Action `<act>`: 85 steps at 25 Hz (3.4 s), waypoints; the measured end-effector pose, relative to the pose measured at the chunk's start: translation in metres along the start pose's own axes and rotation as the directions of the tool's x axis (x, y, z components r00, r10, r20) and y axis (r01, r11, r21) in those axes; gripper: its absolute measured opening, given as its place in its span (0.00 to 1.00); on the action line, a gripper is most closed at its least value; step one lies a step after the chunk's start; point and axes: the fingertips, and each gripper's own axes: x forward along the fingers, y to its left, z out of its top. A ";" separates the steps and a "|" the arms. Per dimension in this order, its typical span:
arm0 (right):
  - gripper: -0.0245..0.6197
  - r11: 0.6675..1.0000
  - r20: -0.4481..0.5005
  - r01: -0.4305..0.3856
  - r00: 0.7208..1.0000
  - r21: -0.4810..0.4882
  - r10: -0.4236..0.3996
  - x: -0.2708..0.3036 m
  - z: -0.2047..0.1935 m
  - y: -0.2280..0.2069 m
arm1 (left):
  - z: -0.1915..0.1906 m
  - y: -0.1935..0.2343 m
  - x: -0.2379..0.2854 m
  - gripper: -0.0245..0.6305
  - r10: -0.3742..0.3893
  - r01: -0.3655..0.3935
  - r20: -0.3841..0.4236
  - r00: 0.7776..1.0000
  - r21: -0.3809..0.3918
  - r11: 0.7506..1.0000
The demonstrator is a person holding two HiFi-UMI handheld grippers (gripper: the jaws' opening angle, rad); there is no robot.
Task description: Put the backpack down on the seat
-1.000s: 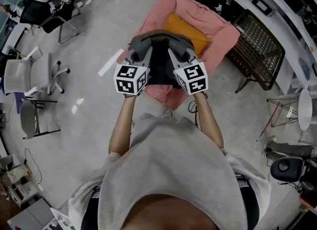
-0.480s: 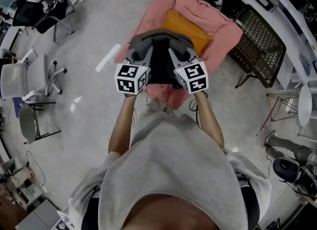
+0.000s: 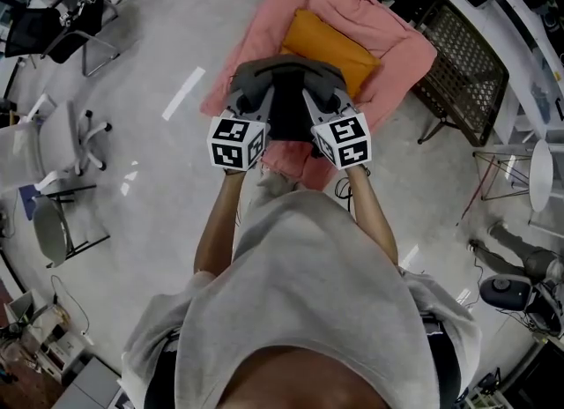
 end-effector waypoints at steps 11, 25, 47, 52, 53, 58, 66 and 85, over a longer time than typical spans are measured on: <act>0.08 0.999 -0.062 -0.002 0.998 0.045 0.005 0.031 -0.027 -0.004 | -0.028 0.024 0.022 0.09 -0.015 0.013 -0.063 0.998 -0.046 0.999; 0.08 0.995 -0.153 -0.020 0.988 0.094 0.034 0.078 -0.071 -0.019 | -0.066 0.056 0.063 0.09 -0.031 0.016 -0.147 0.989 -0.100 0.995; 0.09 0.984 -0.284 -0.020 0.956 0.177 0.071 0.132 -0.141 -0.041 | -0.128 0.088 0.118 0.09 -0.084 0.039 -0.290 0.953 -0.156 0.987; 0.09 0.987 -0.294 -0.025 0.953 0.162 0.072 0.139 -0.152 -0.044 | -0.137 0.090 0.124 0.09 -0.095 0.049 -0.303 0.948 -0.155 0.987; 0.09 0.987 -0.293 -0.025 0.953 0.160 0.072 0.140 -0.153 -0.044 | -0.138 0.090 0.125 0.09 -0.095 0.050 -0.305 0.948 -0.155 0.987; 0.09 0.988 -0.297 -0.027 0.952 0.151 0.071 0.150 -0.156 -0.045 | -0.141 0.096 0.132 0.09 -0.098 0.051 -0.311 0.945 -0.156 0.986; 0.09 0.989 -0.311 -0.030 0.947 0.141 0.073 0.166 -0.164 -0.057 | -0.141 0.103 0.151 0.09 -0.103 0.055 -0.319 0.942 -0.157 0.986; 0.11 0.984 -0.368 -0.031 0.925 0.175 0.095 0.187 -0.186 -0.068 | -0.153 0.109 0.168 0.17 -0.121 0.077 -0.383 0.916 -0.128 0.989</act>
